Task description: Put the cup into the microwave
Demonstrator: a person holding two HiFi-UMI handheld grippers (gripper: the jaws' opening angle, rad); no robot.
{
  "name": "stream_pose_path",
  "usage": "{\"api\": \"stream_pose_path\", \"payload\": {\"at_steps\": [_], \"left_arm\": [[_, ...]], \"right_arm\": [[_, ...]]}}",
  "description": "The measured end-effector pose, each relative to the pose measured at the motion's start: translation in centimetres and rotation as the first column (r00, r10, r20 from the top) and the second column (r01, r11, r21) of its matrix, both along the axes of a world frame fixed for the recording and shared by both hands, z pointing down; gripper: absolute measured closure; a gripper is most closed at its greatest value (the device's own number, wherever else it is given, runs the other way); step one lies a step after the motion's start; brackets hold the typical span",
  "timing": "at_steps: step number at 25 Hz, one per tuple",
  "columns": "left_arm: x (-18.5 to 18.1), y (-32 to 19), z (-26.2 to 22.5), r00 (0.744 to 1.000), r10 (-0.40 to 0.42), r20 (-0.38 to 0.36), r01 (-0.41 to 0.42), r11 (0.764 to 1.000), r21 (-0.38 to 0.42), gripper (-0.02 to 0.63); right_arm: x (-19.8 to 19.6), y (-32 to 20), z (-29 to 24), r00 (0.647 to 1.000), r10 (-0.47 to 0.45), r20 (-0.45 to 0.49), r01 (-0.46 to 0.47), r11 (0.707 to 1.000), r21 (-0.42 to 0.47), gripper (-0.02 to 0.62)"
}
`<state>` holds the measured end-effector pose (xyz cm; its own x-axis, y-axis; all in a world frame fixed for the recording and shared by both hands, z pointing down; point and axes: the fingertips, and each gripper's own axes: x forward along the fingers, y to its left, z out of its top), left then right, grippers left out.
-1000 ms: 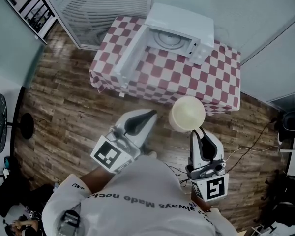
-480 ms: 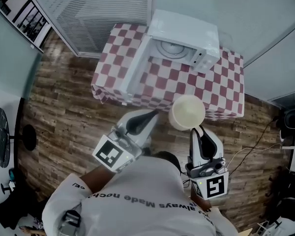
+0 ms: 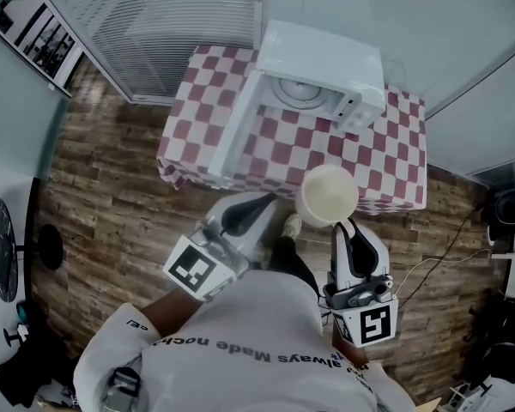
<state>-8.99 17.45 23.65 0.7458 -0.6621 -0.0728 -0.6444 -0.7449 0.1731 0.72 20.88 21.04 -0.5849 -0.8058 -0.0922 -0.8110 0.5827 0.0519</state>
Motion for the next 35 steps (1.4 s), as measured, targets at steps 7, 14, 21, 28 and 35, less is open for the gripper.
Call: {"api": "stream_pose_path", "payload": {"at_steps": [7, 14, 21, 28, 35], "left_arm": [[0.5, -3.0, 0.0, 1.0, -0.013, -0.003, 0.013, 1.0, 0.009, 0.601], [2.6, -7.9, 0.2, 1.0, -0.024, -0.006, 0.024, 1.0, 0.008, 0.601], [5.4, -14.0, -0.4, 0.999, -0.045, 0.013, 0.044, 0.998, 0.044, 0.601], [8.7, -18.8, -1.3, 0.998, -0.065, 0.006, 0.065, 0.997, 0.046, 0.601], [11.7, -22.7, -0.9, 0.996, -0.084, 0.018, 0.083, 0.995, 0.046, 0.601]], "right_arm": [[0.7, -3.2, 0.3, 1.0, -0.008, -0.005, 0.008, 1.0, 0.004, 0.554], [2.8, -8.0, 0.3, 1.0, -0.021, -0.005, 0.021, 1.0, 0.005, 0.554], [5.8, -13.8, -0.2, 0.999, -0.043, -0.009, 0.043, 0.999, 0.025, 0.555], [9.3, -18.9, -0.4, 0.998, -0.059, -0.003, 0.059, 0.998, 0.026, 0.555], [12.5, -22.9, -0.1, 0.998, -0.07, 0.008, 0.07, 0.997, 0.02, 0.555]]}}
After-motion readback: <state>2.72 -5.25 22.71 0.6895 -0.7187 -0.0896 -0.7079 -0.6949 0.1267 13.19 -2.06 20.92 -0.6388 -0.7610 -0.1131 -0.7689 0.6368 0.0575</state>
